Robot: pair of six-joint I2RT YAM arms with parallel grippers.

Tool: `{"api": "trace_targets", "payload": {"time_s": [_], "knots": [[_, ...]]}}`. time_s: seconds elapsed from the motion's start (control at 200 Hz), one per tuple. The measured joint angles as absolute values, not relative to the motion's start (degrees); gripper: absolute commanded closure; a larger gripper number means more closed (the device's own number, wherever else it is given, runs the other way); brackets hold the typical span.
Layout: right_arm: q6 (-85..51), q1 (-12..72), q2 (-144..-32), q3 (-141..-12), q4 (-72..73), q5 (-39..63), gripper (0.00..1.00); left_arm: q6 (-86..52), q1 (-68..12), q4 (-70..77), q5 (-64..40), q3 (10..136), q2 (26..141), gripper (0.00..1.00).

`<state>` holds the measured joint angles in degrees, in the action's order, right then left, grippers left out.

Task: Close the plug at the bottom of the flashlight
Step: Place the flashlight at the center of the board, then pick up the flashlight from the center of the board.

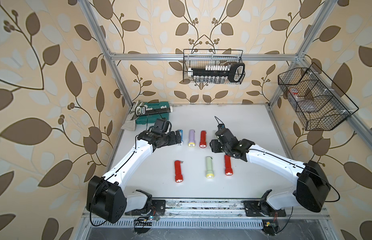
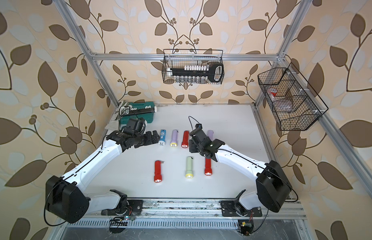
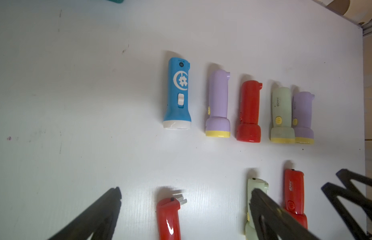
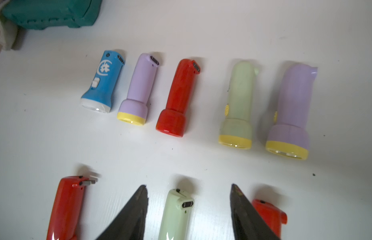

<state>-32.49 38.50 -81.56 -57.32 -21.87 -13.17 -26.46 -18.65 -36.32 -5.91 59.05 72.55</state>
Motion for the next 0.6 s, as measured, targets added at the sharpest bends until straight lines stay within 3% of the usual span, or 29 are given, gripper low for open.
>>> {"api": "trace_targets", "payload": {"time_s": [0.05,0.395,0.605], "knots": [[-30.74,35.97,-81.10,-57.32,-21.32,-12.38,0.02,-27.20,-18.70,-37.01,-6.63,57.82,72.20,0.01],[-26.17,20.36,-74.00,-50.06,-13.89,-1.21,0.02,-32.01,-25.52,-42.98,-7.03,50.09,71.07,0.03],[-22.55,18.28,-70.91,-48.27,-12.88,2.20,0.02,-35.86,-31.92,-45.01,-2.87,49.23,76.14,0.05]]}}
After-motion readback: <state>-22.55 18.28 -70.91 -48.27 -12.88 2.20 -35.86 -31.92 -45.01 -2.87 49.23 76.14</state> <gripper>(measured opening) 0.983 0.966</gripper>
